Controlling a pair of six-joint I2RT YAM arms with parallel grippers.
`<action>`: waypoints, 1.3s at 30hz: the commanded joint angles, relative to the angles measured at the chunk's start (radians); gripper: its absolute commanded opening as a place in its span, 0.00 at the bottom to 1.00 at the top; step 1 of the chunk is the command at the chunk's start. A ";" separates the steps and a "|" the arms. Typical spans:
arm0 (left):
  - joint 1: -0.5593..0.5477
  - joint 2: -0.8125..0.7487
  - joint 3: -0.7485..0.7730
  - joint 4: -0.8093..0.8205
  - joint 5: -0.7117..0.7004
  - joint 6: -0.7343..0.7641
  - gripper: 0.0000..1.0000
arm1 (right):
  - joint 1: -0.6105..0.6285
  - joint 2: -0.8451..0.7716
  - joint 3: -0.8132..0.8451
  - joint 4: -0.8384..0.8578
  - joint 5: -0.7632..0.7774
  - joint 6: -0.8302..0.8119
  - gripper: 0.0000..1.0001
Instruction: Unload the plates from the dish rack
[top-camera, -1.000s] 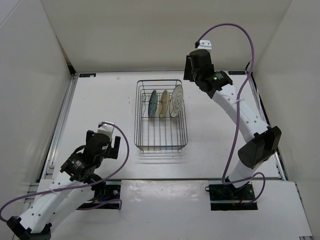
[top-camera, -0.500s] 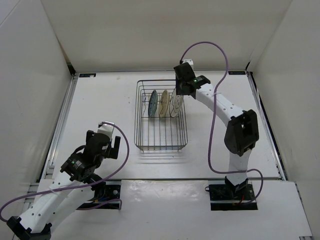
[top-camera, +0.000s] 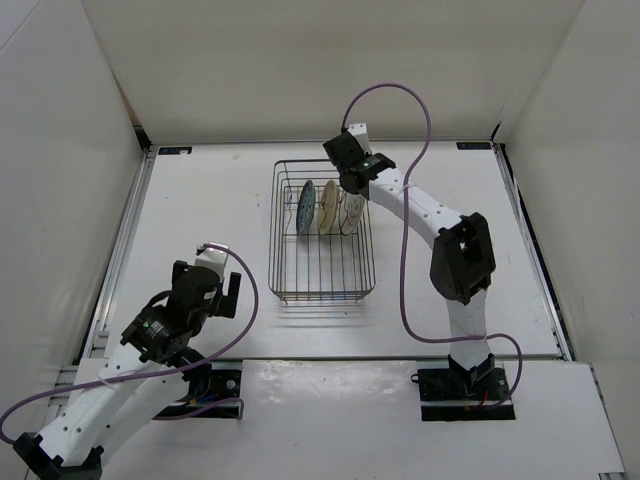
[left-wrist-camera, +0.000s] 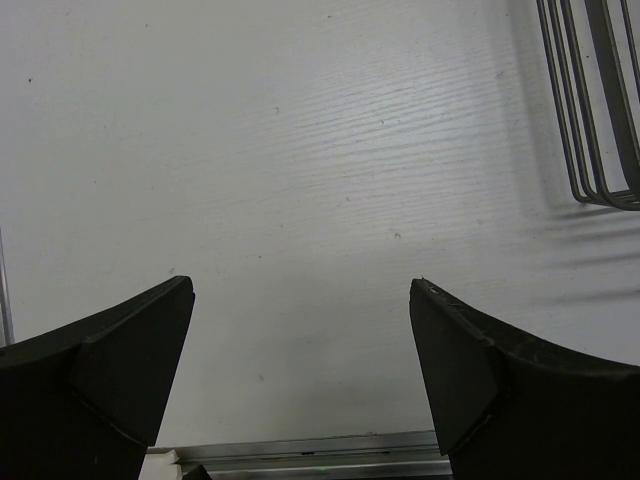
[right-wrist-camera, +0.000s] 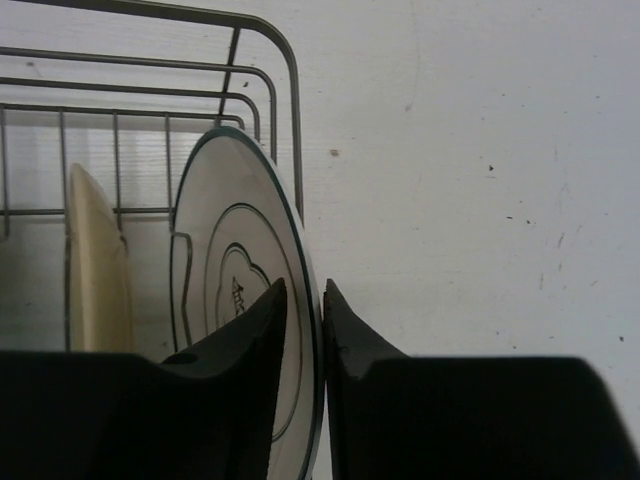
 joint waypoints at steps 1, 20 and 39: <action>0.006 -0.008 -0.008 0.017 0.005 -0.001 1.00 | 0.013 0.022 0.049 -0.040 0.087 -0.001 0.22; 0.003 0.000 -0.008 0.018 0.005 -0.001 1.00 | 0.064 0.005 0.247 -0.028 0.221 -0.036 0.05; 0.005 0.000 -0.006 0.006 0.006 -0.006 1.00 | 0.124 -0.608 -0.182 -0.039 0.241 -0.171 0.00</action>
